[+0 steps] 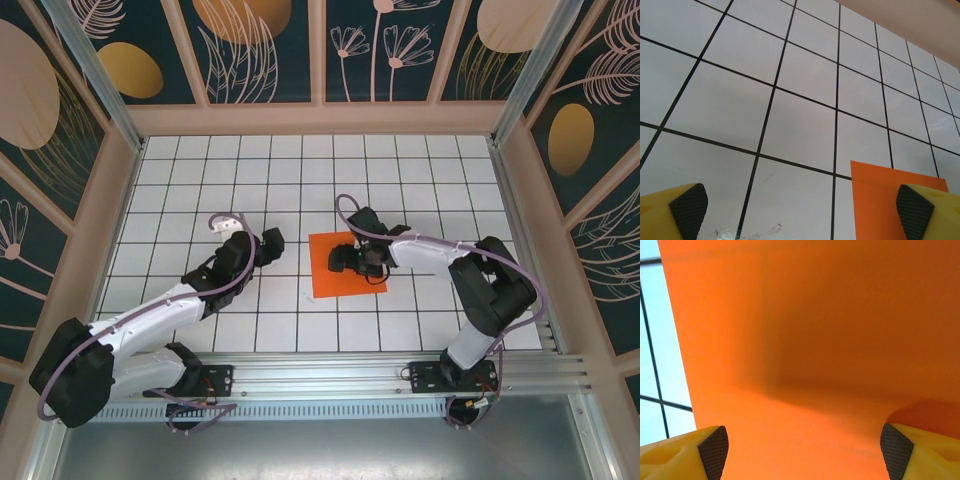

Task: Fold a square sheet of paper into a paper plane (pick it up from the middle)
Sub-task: Rotate the square sheet of paper at the center of the table, then fold the square sheet of paper in half at the center of the table.

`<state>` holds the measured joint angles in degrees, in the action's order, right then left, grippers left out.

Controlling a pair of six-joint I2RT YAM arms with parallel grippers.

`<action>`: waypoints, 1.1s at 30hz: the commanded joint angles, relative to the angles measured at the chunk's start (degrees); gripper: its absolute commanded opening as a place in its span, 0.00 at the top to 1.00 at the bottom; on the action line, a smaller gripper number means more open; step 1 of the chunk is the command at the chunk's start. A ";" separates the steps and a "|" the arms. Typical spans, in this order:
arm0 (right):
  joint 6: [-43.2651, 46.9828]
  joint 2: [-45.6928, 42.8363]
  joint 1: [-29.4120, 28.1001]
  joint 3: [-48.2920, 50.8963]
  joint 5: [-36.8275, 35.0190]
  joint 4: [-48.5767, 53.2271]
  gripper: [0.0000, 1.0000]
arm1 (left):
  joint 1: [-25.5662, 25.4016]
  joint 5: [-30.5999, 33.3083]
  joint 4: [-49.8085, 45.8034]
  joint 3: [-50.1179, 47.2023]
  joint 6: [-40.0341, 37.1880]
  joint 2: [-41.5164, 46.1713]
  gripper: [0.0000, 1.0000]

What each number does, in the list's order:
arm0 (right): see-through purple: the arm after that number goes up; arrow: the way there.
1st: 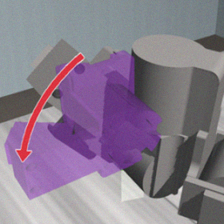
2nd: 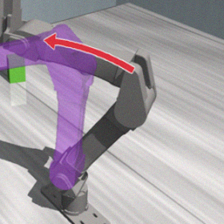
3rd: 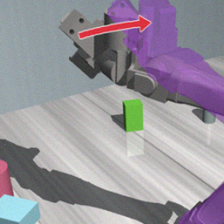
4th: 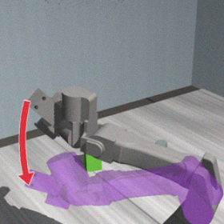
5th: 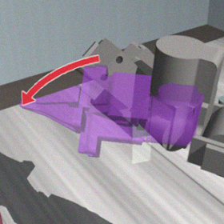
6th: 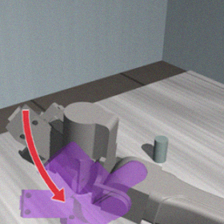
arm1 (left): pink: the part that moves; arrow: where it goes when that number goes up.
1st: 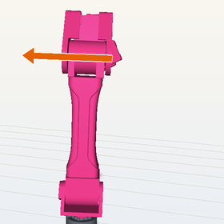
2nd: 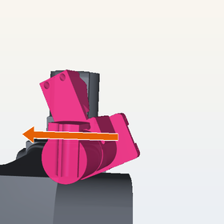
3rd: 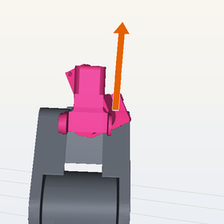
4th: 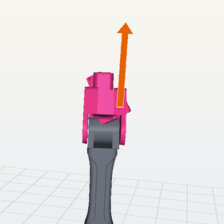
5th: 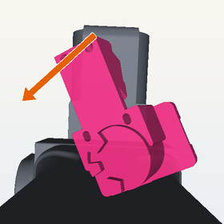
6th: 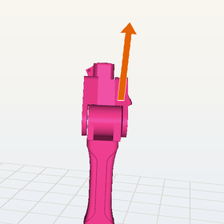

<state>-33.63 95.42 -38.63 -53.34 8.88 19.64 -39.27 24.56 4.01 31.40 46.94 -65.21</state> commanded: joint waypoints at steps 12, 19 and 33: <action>4.10 10.62 -3.42 -20.56 -15.35 21.16 0.13 | 0.55 4.39 -1.68 -0.54 1.86 1.49 0.01; 5.66 15.43 -3.43 -22.19 -12.60 21.17 0.15 | 0.57 2.87 -1.09 -0.81 2.46 0.27 0.02; 5.14 16.33 -4.13 -23.73 -14.44 21.88 0.13 | 0.60 1.28 -1.72 -0.54 2.71 -1.14 0.01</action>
<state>-28.84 111.18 -42.28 -75.83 -4.58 39.48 -38.98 26.37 3.14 31.29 48.73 -65.80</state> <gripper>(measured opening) 0.871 0.985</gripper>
